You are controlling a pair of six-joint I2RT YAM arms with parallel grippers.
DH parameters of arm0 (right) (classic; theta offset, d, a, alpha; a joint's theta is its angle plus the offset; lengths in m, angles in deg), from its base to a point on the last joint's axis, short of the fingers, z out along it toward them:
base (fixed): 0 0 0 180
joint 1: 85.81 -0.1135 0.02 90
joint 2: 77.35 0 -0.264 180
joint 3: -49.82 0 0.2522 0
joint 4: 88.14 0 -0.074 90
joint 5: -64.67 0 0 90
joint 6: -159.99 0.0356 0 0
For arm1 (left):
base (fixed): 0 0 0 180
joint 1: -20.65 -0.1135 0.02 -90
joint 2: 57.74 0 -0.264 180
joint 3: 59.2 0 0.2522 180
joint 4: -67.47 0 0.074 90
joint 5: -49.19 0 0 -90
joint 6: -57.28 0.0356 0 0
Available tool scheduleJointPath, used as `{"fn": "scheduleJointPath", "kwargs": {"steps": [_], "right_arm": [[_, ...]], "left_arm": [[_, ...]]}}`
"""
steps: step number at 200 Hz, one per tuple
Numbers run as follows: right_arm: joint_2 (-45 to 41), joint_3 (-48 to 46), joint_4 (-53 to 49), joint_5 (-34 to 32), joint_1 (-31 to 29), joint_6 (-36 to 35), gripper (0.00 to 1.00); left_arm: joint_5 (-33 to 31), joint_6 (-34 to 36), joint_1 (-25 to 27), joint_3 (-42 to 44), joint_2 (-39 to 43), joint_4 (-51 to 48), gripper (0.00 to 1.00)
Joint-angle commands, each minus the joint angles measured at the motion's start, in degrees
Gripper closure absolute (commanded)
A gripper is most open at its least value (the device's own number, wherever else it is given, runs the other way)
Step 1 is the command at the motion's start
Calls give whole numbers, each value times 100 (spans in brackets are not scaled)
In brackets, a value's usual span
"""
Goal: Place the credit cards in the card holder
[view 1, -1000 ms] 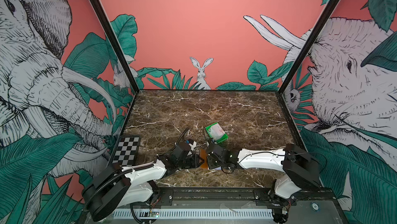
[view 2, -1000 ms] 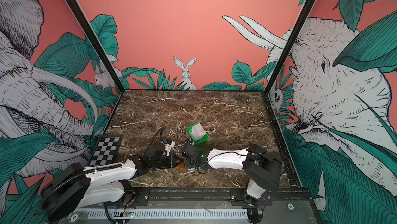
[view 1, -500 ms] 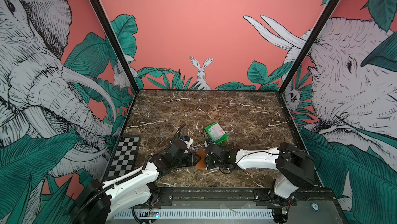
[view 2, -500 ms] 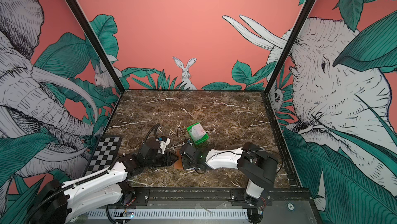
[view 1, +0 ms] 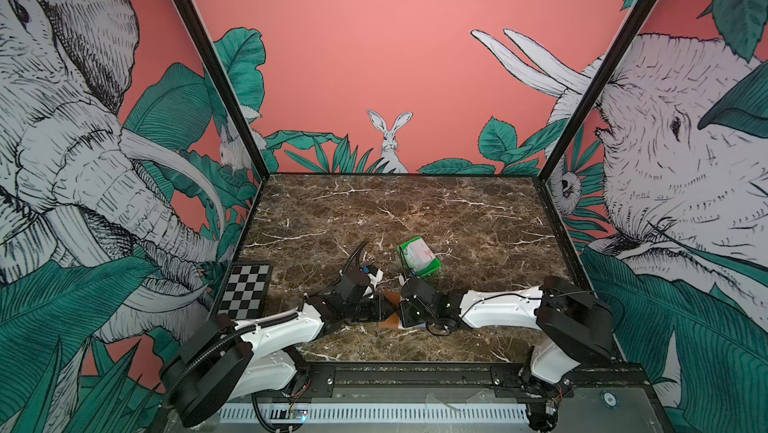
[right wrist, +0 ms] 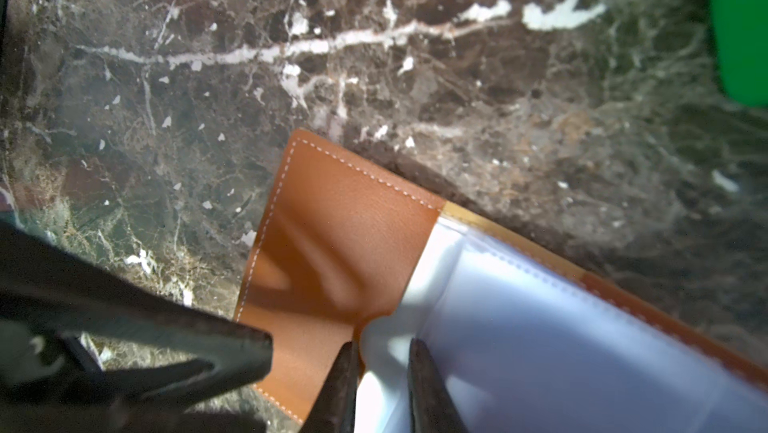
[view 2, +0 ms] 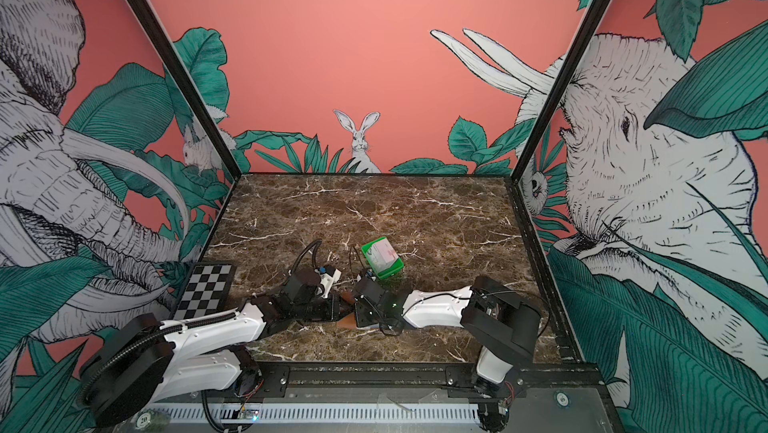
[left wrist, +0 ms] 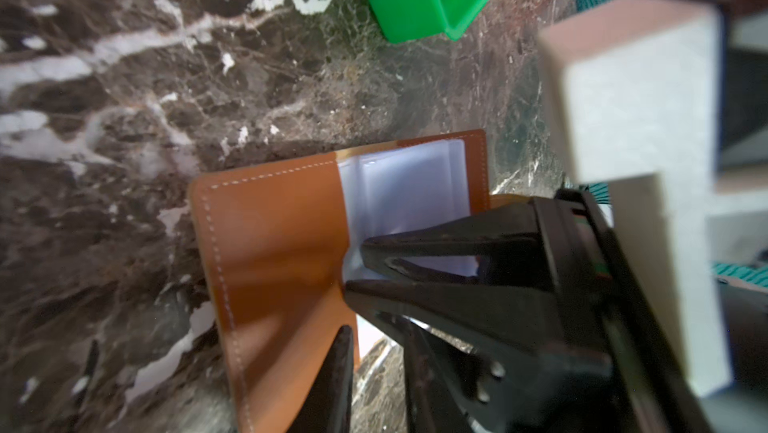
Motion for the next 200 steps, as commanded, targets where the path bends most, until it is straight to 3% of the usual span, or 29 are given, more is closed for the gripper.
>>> {"fn": "scheduleJointPath", "kwargs": {"steps": [1, 85, 200], "right_arm": [[-92, -188, -178, 58, 45, 74, 78], [-810, -404, -340, -116, 110, 45, 78], [-488, -52, -1543, -602, 257, 288, 81]], "left_arm": [[11, 57, -18, 74, -56, 313, 77], [-61, 62, 1, 188, -517, 549, 79], [272, 126, 75, -83, -435, 299, 79]]}}
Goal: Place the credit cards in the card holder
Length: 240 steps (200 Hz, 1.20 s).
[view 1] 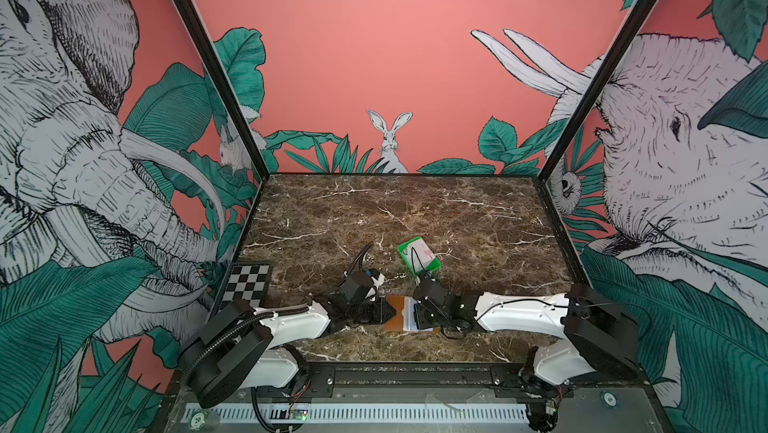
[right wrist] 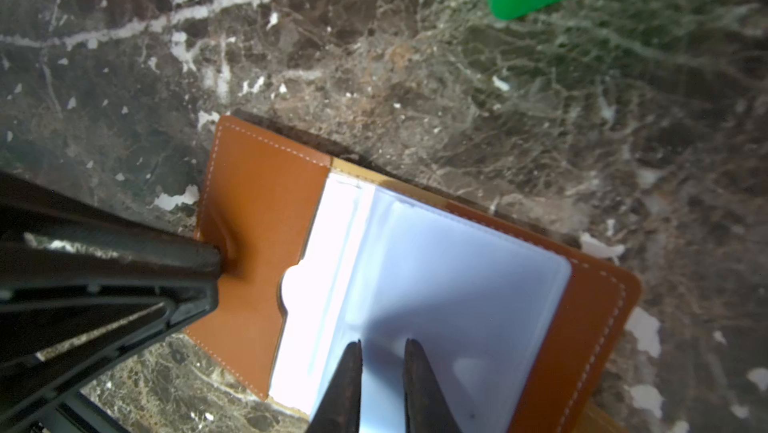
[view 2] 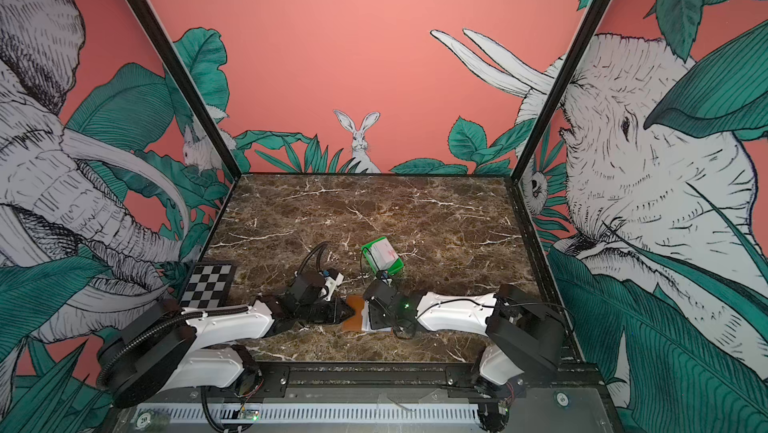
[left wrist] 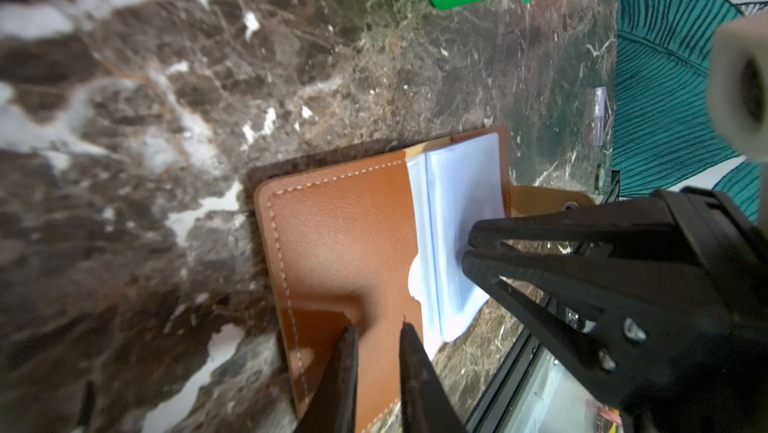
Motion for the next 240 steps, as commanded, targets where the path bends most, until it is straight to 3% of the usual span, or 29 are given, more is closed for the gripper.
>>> {"fn": "scheduleJointPath", "kwargs": {"steps": [1, 66, 119, 151, 240], "right_arm": [[187, 199, -442, -241, 115, 25, 81], [21, 466, -490, -141, 298, -584, 81], [-417, 516, -513, 480, 345, -1001, 80], [-292, 415, -276, 671, 437, -908, 80], [73, -137, 92, 523, 619, -309, 84]], "left_arm": [[216, -32, 41, -160, 133, -8, 79], [-88, 73, 121, -312, 273, -464, 78], [-284, -235, 125, -646, 151, -277, 78], [-142, -523, 258, -773, -324, 187, 78], [-149, -197, 413, -890, -1165, -169, 80]]}}
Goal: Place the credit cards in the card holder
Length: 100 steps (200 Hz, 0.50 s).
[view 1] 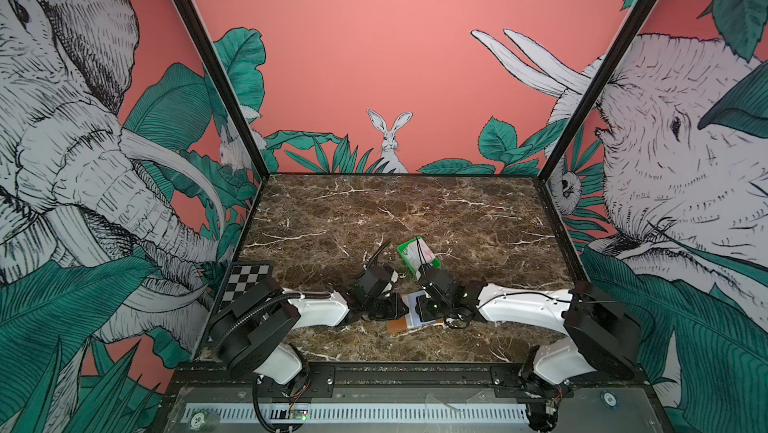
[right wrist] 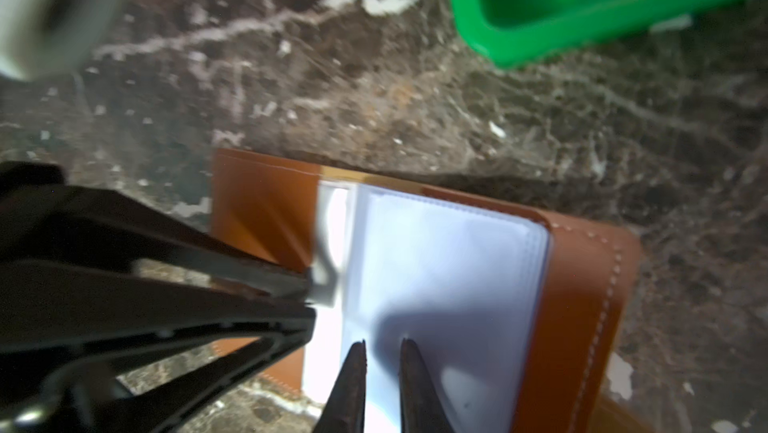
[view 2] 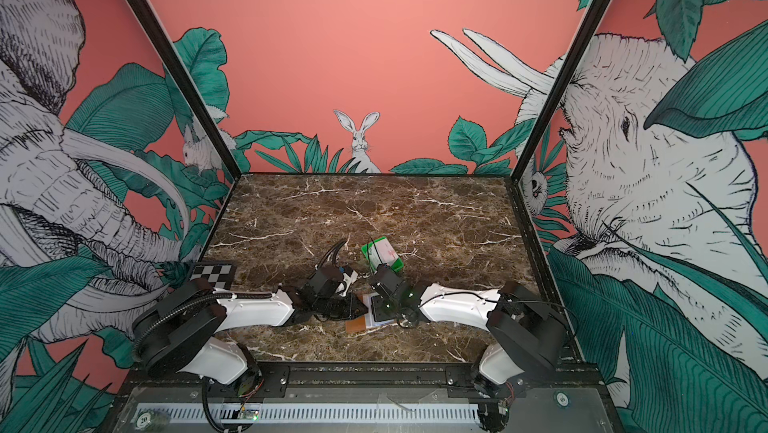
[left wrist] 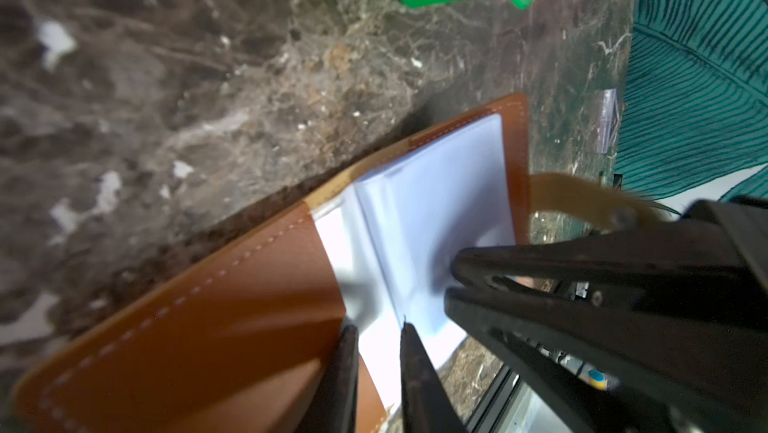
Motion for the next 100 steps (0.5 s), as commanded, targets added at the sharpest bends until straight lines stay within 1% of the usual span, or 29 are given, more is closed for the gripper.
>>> {"fn": "scheduleJointPath", "kwargs": {"steps": [1, 15, 41, 71, 100], "right_arm": [[75, -142, 58, -192, 44, 282, 84], [2, -138, -107, -310, 45, 349, 85], [-265, -83, -186, -320, 46, 326, 86], [-428, 79, 49, 35, 44, 79, 86], [-251, 203, 341, 381, 58, -15, 86]], "left_arm": [[-46, 175, 14, -22, -47, -217, 80], [-45, 236, 21, -20, -103, -236, 80], [-77, 270, 21, -37, -159, -248, 82], [-211, 449, 18, -147, -159, -516, 85], [-240, 537, 22, -218, -185, -613, 87]]}}
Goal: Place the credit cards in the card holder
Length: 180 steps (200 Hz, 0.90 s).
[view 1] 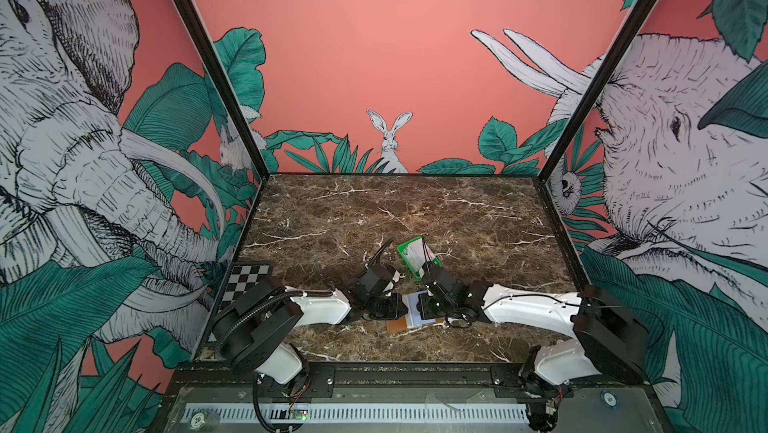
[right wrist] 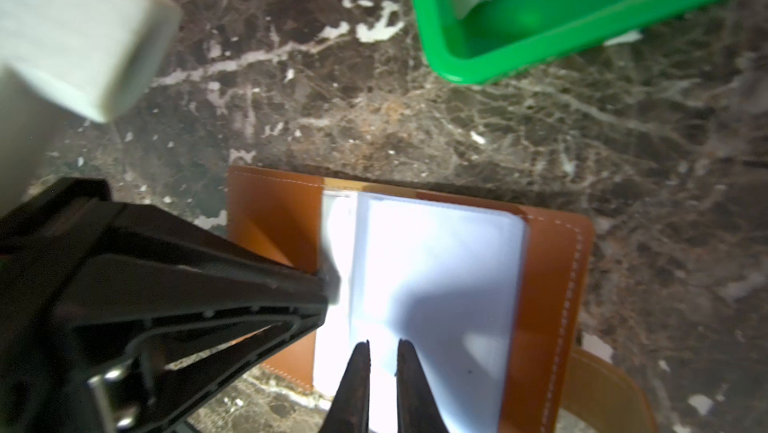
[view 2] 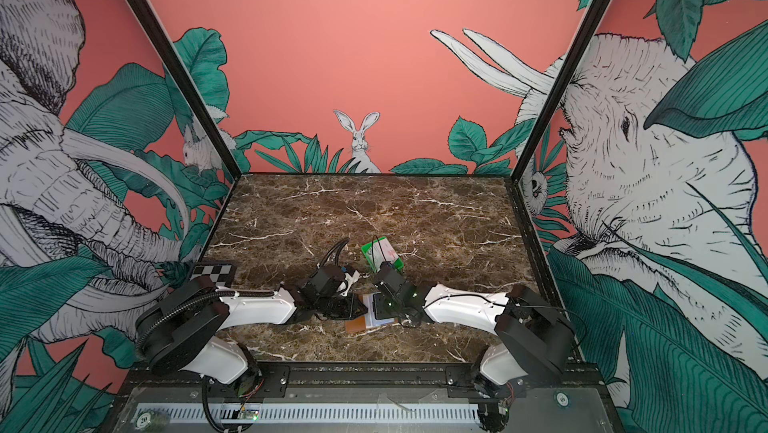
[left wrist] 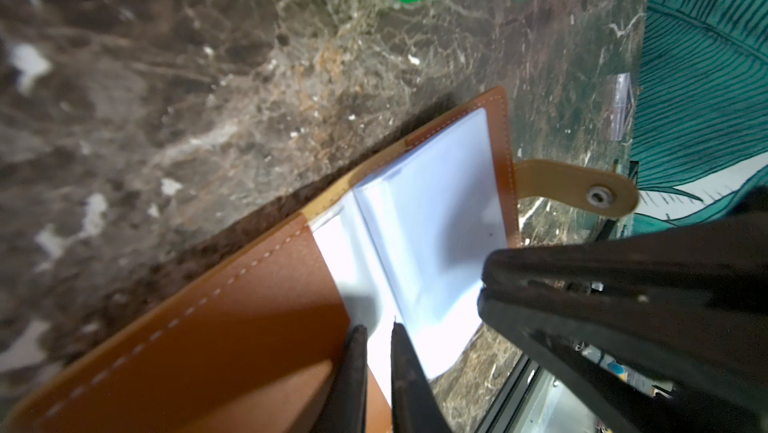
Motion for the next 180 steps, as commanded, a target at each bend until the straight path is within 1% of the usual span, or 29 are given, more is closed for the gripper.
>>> {"fn": "scheduleJointPath", "kwargs": {"steps": [1, 36, 57, 78, 106, 129, 147, 163, 180], "right_arm": [[69, 180, 325, 288, 30, -138, 86], [425, 205, 698, 413, 40, -19, 86], [686, 256, 655, 410, 73, 58, 87], [774, 124, 681, 330, 115, 165, 87], [710, -54, 443, 100, 230, 294, 88], [493, -229, 306, -119, 275, 395, 88], [396, -291, 228, -219, 289, 430, 88], [321, -305, 213, -253, 292, 435, 88], [166, -344, 367, -191, 286, 378, 88]], "left_arm": [[-170, 167, 22, -70, -89, -393, 87], [-186, 225, 25, 18, 29, -368, 88], [-239, 316, 15, 45, 128, -481, 88], [-225, 388, 13, 53, 184, -471, 89], [-194, 511, 17, 28, 204, -456, 89], [-201, 664, 13, -68, 179, -549, 90], [-111, 709, 12, -112, 128, -423, 89], [-31, 683, 12, -125, 105, -271, 89], [-44, 727, 17, -179, 130, -355, 89]]}}
